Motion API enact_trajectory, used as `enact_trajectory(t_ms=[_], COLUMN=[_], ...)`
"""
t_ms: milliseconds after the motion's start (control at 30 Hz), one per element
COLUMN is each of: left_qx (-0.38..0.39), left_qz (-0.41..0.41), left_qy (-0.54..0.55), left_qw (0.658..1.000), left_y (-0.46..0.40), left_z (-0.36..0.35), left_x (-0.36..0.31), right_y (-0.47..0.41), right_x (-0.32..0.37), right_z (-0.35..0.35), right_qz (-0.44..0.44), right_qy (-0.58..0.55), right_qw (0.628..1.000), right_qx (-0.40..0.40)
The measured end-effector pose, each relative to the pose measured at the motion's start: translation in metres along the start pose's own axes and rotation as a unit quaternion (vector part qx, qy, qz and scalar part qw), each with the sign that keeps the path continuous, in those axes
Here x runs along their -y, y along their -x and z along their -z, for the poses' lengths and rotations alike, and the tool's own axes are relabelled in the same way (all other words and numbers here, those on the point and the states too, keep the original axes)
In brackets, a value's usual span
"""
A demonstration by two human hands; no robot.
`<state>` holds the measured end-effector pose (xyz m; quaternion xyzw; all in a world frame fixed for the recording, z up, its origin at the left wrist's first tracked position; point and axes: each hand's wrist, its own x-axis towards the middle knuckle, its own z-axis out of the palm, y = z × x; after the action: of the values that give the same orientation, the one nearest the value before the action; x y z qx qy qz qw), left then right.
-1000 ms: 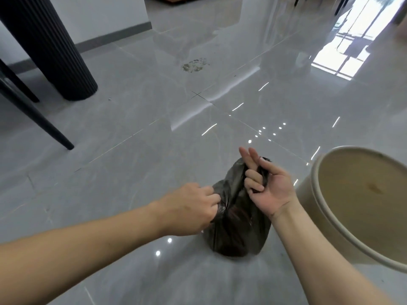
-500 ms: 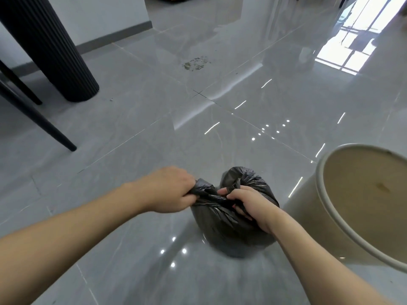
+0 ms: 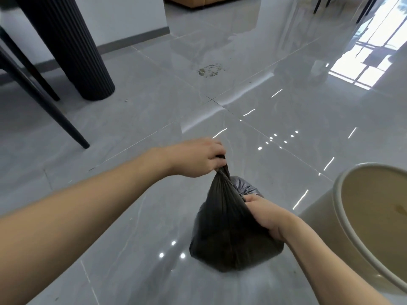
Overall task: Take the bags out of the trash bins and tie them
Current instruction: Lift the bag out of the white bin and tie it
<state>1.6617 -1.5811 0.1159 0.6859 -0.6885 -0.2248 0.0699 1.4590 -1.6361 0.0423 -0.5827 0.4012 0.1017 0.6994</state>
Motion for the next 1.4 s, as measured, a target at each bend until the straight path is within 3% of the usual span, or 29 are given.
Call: enact_trajectory(t_ms=[133, 367, 467, 700, 900, 1233, 1333, 1400], left_qx=[0.003, -0.037, -0.047, -0.055, -0.067, -0.144, -0.156, -0.161], left_qz=[0.054, 0.083, 0.086, 0.107, 0.101, 0.068, 0.092, 0.112], left_qy=[0.098, 0.220, 0.265, 0.433, 0.518, 0.398, 0.371, 0.370], left_qw=[0.994, 0.971, 0.959, 0.893, 0.847, 0.904, 0.911, 0.908], left_y=[-0.007, -0.014, -0.020, -0.030, -0.032, -0.049, -0.050, -0.049], left_z=[-0.016, -0.025, -0.026, -0.048, -0.073, -0.077, -0.080, -0.081], left_x=[0.013, 0.022, 0.025, 0.017, 0.016, 0.001, 0.007, 0.011], right_y=[-0.002, -0.002, -0.005, -0.004, 0.011, 0.025, 0.020, 0.015], right_x=[0.005, 0.003, 0.003, 0.022, 0.031, 0.048, 0.045, 0.036], right_z=[-0.004, 0.002, 0.001, -0.005, 0.007, 0.020, 0.019, 0.014], right_qz=[-0.026, 0.016, 0.000, -0.025, -0.036, -0.019, -0.012, 0.047], right_qy=[-0.057, -0.213, -0.169, 0.076, 0.113, 0.122, 0.118, 0.134], right_qw=[0.998, 0.975, 0.983, 0.995, 0.992, 0.992, 0.992, 0.981], right_qx=[-0.001, 0.061, 0.076, 0.051, 0.039, 0.018, -0.043, -0.129])
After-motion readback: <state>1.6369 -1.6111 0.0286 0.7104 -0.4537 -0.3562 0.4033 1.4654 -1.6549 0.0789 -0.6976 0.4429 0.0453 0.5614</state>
